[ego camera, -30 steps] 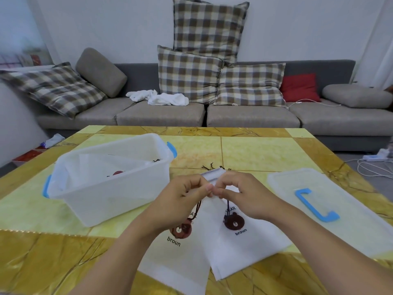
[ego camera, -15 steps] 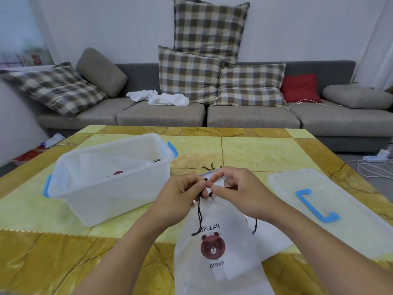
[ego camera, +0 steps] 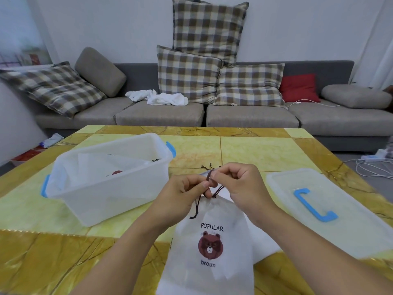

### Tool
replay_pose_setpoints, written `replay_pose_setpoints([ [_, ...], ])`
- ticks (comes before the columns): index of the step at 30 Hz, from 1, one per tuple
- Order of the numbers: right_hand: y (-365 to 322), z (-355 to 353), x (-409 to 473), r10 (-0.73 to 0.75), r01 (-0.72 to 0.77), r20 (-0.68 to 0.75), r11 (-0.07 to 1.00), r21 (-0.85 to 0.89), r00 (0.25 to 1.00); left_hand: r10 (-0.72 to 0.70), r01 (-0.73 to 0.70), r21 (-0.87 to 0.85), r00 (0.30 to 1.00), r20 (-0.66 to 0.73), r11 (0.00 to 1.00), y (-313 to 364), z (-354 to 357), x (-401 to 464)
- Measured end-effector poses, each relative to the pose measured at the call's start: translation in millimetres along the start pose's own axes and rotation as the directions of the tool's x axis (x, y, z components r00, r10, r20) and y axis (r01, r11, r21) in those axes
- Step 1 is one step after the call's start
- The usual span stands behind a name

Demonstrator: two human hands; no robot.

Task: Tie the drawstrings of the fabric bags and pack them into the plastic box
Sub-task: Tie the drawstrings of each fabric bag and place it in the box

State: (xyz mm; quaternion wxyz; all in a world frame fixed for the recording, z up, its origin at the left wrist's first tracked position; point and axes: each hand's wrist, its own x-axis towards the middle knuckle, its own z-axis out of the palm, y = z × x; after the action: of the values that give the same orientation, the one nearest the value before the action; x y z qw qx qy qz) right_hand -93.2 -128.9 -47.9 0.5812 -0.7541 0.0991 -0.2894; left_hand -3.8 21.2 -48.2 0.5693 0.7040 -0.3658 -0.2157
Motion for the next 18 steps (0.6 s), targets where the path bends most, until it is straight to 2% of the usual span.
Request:
replay_pose_setpoints([
  [3,-1,2,1,0.222,-0.224,0.035,0.957,0.186,0.974,-0.026,0.025,-0.047,1.0,-0.013,0.999,1,1,0],
  [5,-1,1,2,0.302,-0.319,0.108,0.924,0.212,0.947,-0.043,0.042,-0.064,0.999,-0.021,0.997,1,1,0],
  [7,-1,-3,5,0.289,-0.314,0.177,0.94,0.136,0.941,-0.06,0.058,-0.066,0.998,-0.032,0.996,1,-1,0],
  [9,-3,-8,6,0.234,-0.241,0.228,0.97,0.002,0.945,-0.072,0.07,-0.054,0.997,-0.038,0.996,0,-3,0],
  [12,-4,-10,5,0.143,-0.121,0.218,0.986,-0.112,0.965,-0.08,0.08,-0.019,0.997,-0.02,0.997,-1,-4,-1],
  [14,-2,-8,5,0.158,-0.148,0.162,0.986,-0.072,0.974,-0.092,0.091,-0.04,0.996,-0.012,0.995,0,-4,-2],
  [18,-3,-3,6,0.319,-0.339,0.146,0.931,0.134,0.936,-0.096,0.1,-0.083,0.994,0.05,0.991,3,-2,-3],
])
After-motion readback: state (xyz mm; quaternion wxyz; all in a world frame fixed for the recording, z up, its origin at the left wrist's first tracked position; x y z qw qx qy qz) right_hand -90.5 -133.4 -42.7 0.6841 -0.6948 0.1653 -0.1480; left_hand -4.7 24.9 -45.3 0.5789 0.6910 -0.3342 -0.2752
